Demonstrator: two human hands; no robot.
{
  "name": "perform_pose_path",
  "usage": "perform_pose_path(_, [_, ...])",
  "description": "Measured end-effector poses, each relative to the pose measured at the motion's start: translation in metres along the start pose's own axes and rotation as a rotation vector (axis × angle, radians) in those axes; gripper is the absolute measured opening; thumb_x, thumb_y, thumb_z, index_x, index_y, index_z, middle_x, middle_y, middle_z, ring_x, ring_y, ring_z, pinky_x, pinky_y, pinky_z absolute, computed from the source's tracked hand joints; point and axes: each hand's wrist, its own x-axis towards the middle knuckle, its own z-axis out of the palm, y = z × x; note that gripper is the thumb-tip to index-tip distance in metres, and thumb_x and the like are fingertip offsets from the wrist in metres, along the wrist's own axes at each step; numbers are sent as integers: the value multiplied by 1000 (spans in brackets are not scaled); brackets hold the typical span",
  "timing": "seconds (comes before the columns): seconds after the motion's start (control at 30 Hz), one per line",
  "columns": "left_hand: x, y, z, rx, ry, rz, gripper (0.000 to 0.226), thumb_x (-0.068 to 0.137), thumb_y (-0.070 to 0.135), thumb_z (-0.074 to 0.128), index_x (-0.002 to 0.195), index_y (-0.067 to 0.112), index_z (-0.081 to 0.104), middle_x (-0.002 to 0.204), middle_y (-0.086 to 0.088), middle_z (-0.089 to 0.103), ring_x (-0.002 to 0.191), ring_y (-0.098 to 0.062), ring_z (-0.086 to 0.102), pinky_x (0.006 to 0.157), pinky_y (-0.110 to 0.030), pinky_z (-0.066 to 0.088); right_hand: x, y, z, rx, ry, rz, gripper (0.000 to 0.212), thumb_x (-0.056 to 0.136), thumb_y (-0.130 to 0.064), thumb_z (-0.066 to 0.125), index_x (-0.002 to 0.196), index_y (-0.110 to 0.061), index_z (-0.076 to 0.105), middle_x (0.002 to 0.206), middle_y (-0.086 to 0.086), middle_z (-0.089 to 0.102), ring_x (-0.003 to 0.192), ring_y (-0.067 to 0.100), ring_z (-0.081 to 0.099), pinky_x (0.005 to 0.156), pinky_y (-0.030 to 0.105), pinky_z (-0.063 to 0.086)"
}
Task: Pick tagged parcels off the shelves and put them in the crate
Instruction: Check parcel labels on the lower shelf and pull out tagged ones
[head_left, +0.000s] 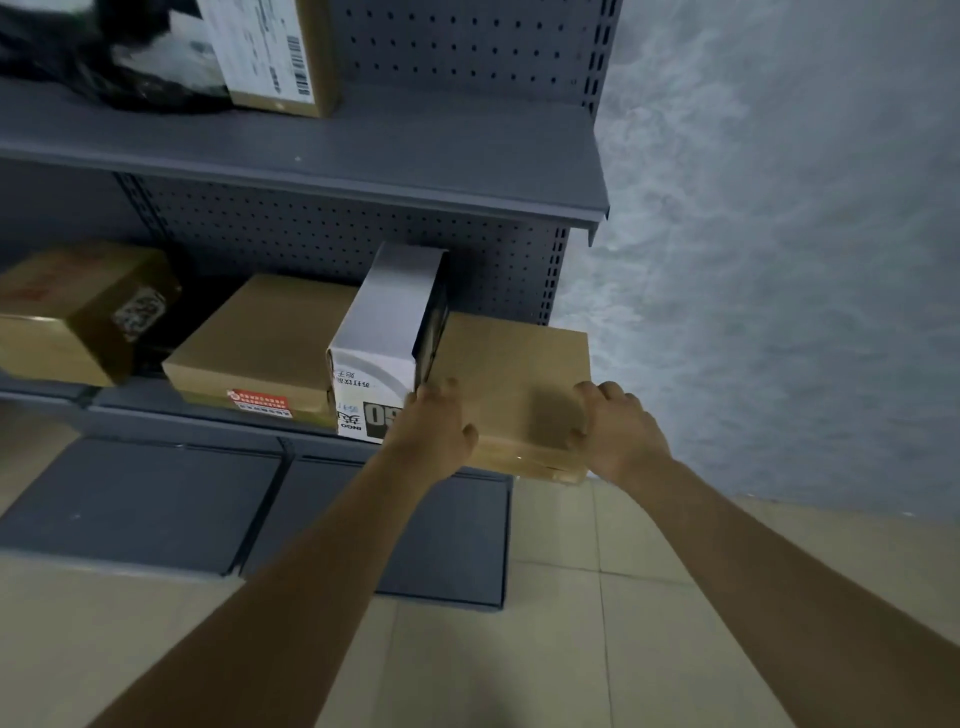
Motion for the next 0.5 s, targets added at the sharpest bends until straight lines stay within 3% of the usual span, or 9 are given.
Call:
perform_pose_path(0.17, [31, -2, 21, -14, -94, -127, 62, 96, 28, 50, 147, 5, 25, 147, -23, 32, 133, -40, 36, 103, -46, 38, 27, 22, 29, 281, -90, 210, 63, 94, -31, 51, 150, -15, 27, 143, 11, 36, 126, 34, 43, 97, 42, 45])
perform_pose_path(0.27, [46, -1, 31, -9, -131, -177, 64, 96, 28, 48, 148, 5, 21, 149, -23, 30, 135, -41, 32, 106, -48, 36, 44, 32, 43, 528, -147, 347, 68, 98, -38, 49, 153, -9, 20, 146, 18, 38, 126, 36, 48, 86, 36, 43])
perform_pose_path(0.33, [53, 0, 37, 22, -131, -209, 66, 95, 30, 48, 149, 6, 18, 150, -22, 30, 135, -41, 29, 108, -48, 34, 55, 37, 53, 687, -231, 446, 68, 98, -45, 47, 152, -10, 25, 146, 16, 43, 127, 34, 49, 89, 35, 43])
perform_pose_path(0.4, [58, 3, 41, 76, -122, -234, 66, 95, 32, 48, 149, 7, 20, 149, -21, 32, 133, -40, 30, 107, -48, 33, 64, 37, 61, 880, -293, 551, 64, 95, -54, 49, 146, -19, 33, 139, 7, 48, 125, 31, 49, 94, 43, 46])
perform_pose_path(0.5, [62, 7, 45, 179, -118, -243, 60, 95, 34, 47, 145, 8, 29, 144, -22, 37, 129, -40, 34, 104, -46, 35, 74, 36, 72, 1103, -290, 679, 61, 89, -59, 56, 134, -23, 34, 128, 4, 48, 121, 31, 50, 89, 49, 48])
